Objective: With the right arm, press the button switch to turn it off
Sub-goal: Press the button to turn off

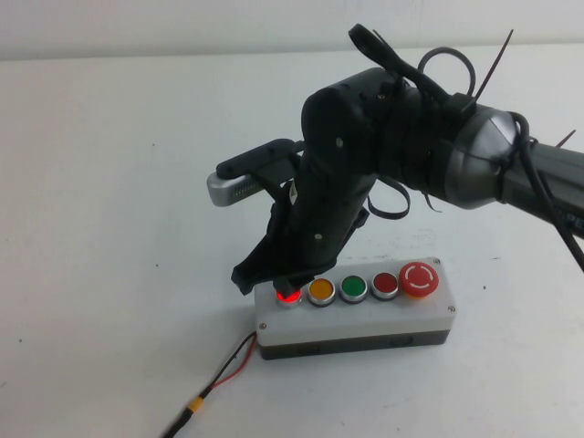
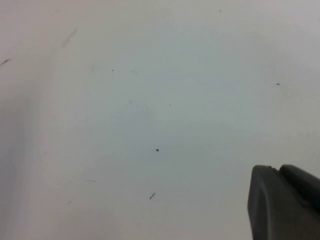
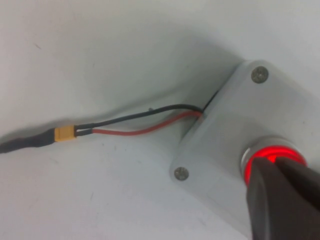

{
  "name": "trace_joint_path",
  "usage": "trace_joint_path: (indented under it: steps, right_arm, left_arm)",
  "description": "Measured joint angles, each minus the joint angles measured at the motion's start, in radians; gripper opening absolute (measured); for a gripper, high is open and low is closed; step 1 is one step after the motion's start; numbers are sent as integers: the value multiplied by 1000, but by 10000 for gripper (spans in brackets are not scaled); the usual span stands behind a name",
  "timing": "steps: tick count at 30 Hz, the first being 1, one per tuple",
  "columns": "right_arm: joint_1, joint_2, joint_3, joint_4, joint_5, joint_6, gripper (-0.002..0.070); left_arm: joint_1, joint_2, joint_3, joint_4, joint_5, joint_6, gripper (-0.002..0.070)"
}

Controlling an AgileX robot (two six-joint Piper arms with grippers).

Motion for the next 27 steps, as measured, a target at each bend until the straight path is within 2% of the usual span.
trace_joint_path:
  steps: [27]
  right_arm:
    - [0, 26, -18, -36, 20, 30, -15]
  left_arm:
    - [0, 0, 0, 0, 0, 0, -2]
